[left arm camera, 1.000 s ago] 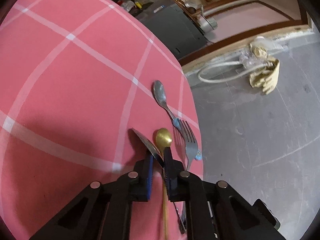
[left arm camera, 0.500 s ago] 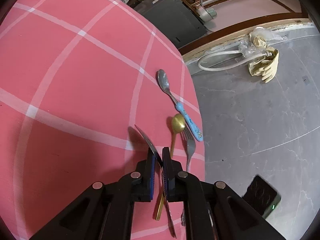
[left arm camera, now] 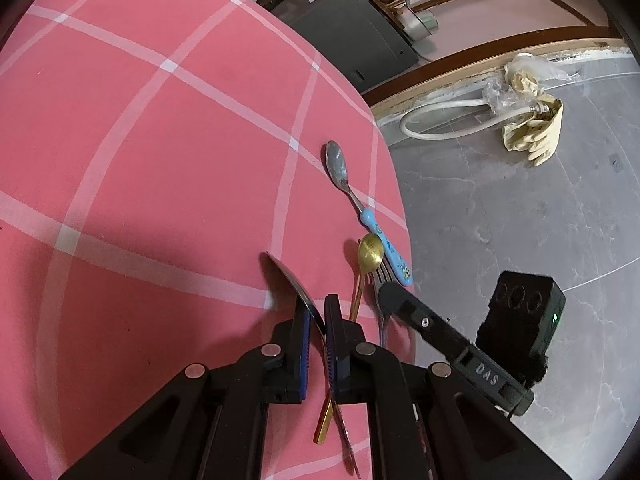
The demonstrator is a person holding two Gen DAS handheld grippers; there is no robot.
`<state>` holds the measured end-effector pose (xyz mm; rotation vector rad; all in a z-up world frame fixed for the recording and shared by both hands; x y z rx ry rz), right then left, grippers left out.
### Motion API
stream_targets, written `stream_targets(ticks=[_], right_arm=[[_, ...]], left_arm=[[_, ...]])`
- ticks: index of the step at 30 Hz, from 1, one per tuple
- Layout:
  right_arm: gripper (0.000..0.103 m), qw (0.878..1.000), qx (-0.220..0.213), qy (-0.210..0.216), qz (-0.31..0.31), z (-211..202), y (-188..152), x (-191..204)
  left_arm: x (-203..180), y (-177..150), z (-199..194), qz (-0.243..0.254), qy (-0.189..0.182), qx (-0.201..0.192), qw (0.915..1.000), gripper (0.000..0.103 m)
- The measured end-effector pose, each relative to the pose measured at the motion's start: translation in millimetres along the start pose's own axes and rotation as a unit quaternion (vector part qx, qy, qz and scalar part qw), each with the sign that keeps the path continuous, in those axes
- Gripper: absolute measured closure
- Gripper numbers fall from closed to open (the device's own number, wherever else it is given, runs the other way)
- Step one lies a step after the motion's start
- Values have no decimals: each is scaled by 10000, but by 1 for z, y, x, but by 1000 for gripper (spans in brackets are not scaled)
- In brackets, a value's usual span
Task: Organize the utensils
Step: 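Lift the steel knife with the left gripper while the right gripper lifts the fork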
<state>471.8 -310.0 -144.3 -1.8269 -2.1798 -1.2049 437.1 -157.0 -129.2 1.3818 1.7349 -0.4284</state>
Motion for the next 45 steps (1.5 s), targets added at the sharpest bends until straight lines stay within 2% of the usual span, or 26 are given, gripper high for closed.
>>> stream_targets(ticks=[1,3,9,12,17,23,25,28,31,39,42,45], right_arm=[[84,10000,1,33,69,2,0,0],[93,9999,-62,41,130,3,-2,0],[98,9990,-381,205,146,-15,-17,12],[99,9971,-674,335,86,-34,-23,25],[100,9888,-1397,453,-284,-77,-27,55],[100,9701,-2236,747,-573,-130,-19,89],[100,9619,-2496,858,-720,-145,-14,107],[100,9465,-2907,1047,-930,-160,-5,139],[100,9326,-3213,1242,-1080,-168,4,171],[100,9011,-3620,1945,-1383,-143,32,266],[100,8863,-3824,2068,-1594,-120,40,302],[100,8754,-3981,2113,-1746,-102,40,328]], left_arm=[[0,0,0,7,0,2,10000,95],[-2,-1,-1,55,12,11,10000,96],[-14,-10,-10,362,-18,21,9993,98],[-29,-17,-22,603,-129,-54,9981,99],[-61,-34,-52,1198,-265,-314,9919,100],[-99,-51,-110,1969,-434,-1009,9742,100],[-112,-54,-131,2179,-475,-1271,9665,100],[-130,-57,-173,2530,-492,-1744,9503,100],[-137,-52,-211,2619,-488,-2079,9412,100],[-110,-14,-324,2467,-103,-3174,9156,100],[-95,6,-350,2404,86,-3492,9056,100],[-75,23,-366,2276,91,-3695,9009,100]])
Point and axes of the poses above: each gripper's, at about its wrist camera, not at the fingertips, and z roughly the way its jaws point, x to its left, y to its top, the point moved 7 cm from there along z, roughly the way its jaws point
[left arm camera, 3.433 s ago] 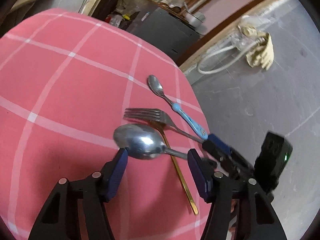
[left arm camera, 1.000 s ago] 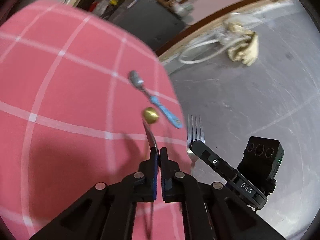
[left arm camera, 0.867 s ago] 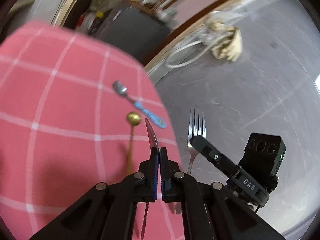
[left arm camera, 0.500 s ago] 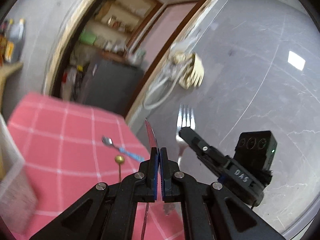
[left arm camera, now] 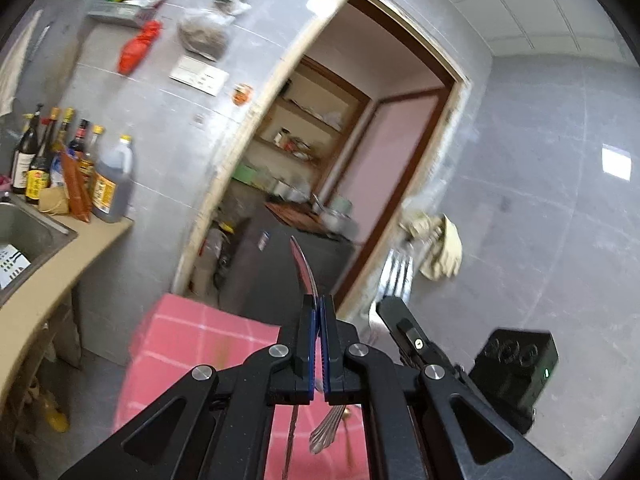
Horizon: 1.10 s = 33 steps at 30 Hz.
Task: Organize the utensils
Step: 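Lower the knife into the white basket and open the left gripper while the right gripper releases the fork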
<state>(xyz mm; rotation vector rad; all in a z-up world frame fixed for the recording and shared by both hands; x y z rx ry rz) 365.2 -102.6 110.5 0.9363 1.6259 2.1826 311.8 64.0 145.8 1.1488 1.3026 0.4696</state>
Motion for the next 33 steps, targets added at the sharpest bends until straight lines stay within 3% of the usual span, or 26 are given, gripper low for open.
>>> stream_targets(ticks=[6,12,24,33], right_arm=[[100,9997,43,2,-248,28,-29,12],[100,9985,265,-135,-456,34,-46,7],[100,9924,842,-200,-872,26,-66,10],[99,9905,1049,-262,-848,16,-69,5]], left_arm=[[49,0,9,-187,110,-330,9992,100],[62,-16,13,71,247,-428,9988,100],[60,-49,13,588,443,-145,9972,100],[58,-65,11,591,409,171,9973,100]])
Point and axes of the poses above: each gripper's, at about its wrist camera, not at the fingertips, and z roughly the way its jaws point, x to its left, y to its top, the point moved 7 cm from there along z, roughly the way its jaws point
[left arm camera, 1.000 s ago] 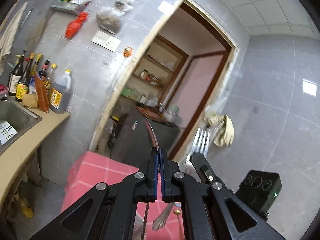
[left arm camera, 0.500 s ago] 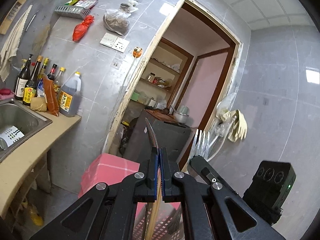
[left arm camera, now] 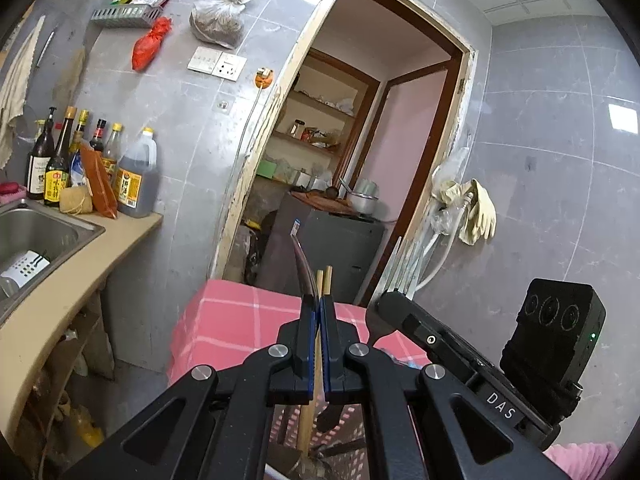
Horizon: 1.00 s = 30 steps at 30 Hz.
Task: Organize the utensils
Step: 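Lower the knife into the white basket and open the left gripper while the right gripper releases the fork, then move both open grippers back over the spoons on the table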
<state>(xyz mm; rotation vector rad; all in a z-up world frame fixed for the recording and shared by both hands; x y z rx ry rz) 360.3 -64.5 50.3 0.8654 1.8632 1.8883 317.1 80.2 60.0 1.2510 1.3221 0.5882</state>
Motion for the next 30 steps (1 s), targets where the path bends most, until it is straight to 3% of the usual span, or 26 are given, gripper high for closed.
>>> stream_targets(ticks=[5,7,9,13,15,21,25,30], right_arm=[[95,10000,73,-40,-9,-4,1,-1],[89,10000,51,-48,8,-8,3,-2],[80,10000,-3,-65,36,-11,6,-3],[71,9998,-118,-179,32,-24,14,-5],[59,9994,-193,-303,-19,-34,19,-6],[39,9969,-305,-725,-97,-66,31,-15],[30,9942,-338,-1010,-138,-89,38,-25],[17,9899,-246,-1386,-196,-120,39,-39]], left_arm=[[-2,-2,-4,-16,-54,75,10000,93],[-4,-1,-7,-5,-51,-12,10000,73],[-5,2,-13,-76,-81,-155,9998,63],[-10,7,-17,-21,10,-230,9997,62],[-14,8,-20,40,97,-272,9996,56],[-27,7,-28,184,384,-413,9982,33],[-40,5,-34,290,543,-500,9969,14],[-60,-2,-39,468,714,-534,9949,1]])
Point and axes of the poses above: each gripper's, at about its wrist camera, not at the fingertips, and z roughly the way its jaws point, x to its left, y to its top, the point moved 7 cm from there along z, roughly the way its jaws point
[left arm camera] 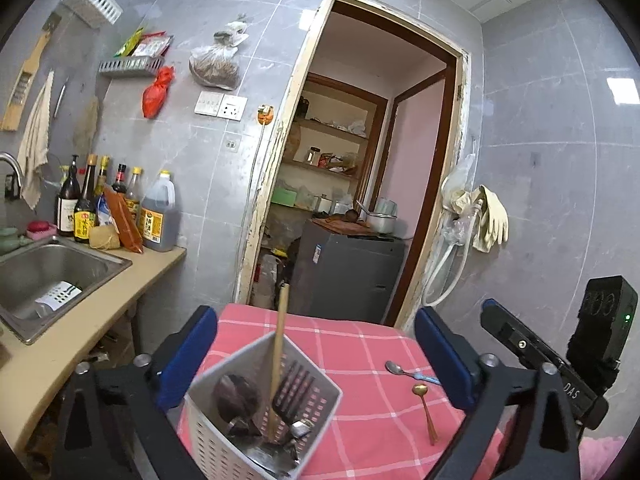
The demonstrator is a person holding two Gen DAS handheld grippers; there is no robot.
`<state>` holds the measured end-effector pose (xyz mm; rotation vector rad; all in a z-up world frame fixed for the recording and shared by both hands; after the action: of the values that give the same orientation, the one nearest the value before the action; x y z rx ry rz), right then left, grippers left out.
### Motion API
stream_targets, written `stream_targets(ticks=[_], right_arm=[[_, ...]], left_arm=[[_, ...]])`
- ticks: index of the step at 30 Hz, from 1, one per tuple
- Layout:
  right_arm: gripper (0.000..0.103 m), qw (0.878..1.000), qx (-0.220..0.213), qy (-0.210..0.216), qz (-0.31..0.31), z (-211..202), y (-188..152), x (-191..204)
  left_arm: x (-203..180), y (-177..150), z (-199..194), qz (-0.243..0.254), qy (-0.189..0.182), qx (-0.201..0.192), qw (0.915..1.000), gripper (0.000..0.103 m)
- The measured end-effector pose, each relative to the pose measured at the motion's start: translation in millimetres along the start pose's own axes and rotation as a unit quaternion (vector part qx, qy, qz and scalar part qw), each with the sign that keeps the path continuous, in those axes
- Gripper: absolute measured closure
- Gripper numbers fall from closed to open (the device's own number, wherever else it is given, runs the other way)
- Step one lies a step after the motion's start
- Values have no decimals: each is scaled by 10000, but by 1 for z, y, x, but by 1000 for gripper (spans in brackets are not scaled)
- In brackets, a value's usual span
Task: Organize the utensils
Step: 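Move both open grippers back over the spoons on the table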
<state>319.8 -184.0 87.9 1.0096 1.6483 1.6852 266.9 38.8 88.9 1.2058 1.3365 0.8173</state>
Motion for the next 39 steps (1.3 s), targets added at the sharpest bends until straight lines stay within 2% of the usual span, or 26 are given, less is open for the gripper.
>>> stream_targets(ticks=[8,13,20,27,32,39], right_arm=[[1,9985,186,-513,-73,-44,-8,-35],[1,9964,343,-771,-19,-69,-17,-58],[1,9901,816,-1139,65,-98,-35,-89],[1,9813,1344,-1364,201,-109,-61,-114],[1,9731,1763,-1449,325,-107,-81,-132],[1,9655,2140,-1449,325,-92,-100,-151]], left_arm=[[-38,-25,-4,297,56,176,9994,0],[-62,-48,-3,338,-114,471,9983,0],[-96,-83,6,356,-374,1145,9921,0],[-110,-115,21,327,-350,1763,9832,0],[-113,-127,36,300,-291,2077,9773,0],[-116,-141,67,201,-249,2416,9698,0]])
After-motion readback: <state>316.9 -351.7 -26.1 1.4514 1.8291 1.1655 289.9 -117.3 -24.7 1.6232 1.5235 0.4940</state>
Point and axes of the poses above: each gripper's, at about its wrist camera, not at the fingertips, and z roughly the way its jaws point, x to its left, y to its top, the point moved 7 cm from there along z, roughly the way its jaws point
